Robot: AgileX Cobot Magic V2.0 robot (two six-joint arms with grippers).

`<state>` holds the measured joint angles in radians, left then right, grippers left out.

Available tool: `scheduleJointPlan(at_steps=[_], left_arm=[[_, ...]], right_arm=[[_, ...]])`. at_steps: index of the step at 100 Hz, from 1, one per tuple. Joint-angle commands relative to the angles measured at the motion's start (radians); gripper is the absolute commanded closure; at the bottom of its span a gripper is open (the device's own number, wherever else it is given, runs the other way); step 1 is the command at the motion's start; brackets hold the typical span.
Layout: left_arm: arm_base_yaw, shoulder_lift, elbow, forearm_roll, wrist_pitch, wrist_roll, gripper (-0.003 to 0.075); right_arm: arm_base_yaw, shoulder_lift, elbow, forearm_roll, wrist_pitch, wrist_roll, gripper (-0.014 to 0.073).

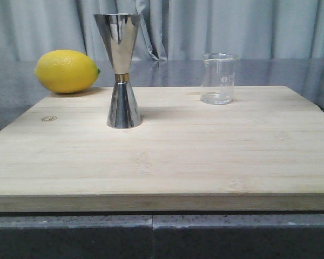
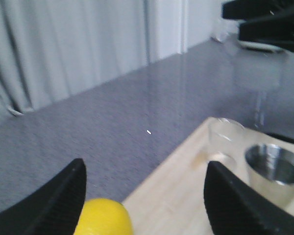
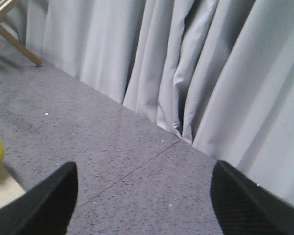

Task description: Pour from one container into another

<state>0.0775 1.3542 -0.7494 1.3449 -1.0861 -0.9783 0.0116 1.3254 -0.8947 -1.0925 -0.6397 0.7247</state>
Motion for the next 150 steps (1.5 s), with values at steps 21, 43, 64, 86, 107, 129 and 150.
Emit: scheduleJointPlan(at_steps=[21, 43, 64, 86, 107, 129, 150], left_arm=[[0.127, -0.227, -0.019, -0.34, 0.179, 0.042, 0.0261], [0.15, -0.407, -0.019, -0.359, 0.396, 0.05, 0.0272], [0.15, -0.59, -0.019, -0.361, 0.586, 0.047, 0.0272], [0.15, -0.766, -0.01, -0.303, 0.721, -0.048, 0.0272], [0.15, -0.904, 0.118, -0.091, 0.759, -0.221, 0.0272], [0.15, -1.068, 0.335, -0.061, 0.783, -0.265, 0.0272], [0.15, -1.17, 0.501, -0.045, 0.77, -0.267, 0.0272]], right_arm=[[-0.009, -0.054, -0.146, 0.046, 0.193, 0.002, 0.0081], [-0.009, -0.157, -0.166, 0.041, 0.347, 0.002, 0.0081], [-0.009, -0.335, -0.166, 0.039, 0.568, 0.002, 0.0081], [-0.009, -0.567, -0.098, 0.049, 0.705, 0.002, 0.0081], [-0.009, -0.804, 0.101, 0.051, 0.77, 0.002, 0.0081], [-0.009, -1.034, 0.303, 0.063, 0.775, 0.002, 0.0081], [-0.009, -1.178, 0.441, 0.082, 0.775, 0.002, 0.0083]])
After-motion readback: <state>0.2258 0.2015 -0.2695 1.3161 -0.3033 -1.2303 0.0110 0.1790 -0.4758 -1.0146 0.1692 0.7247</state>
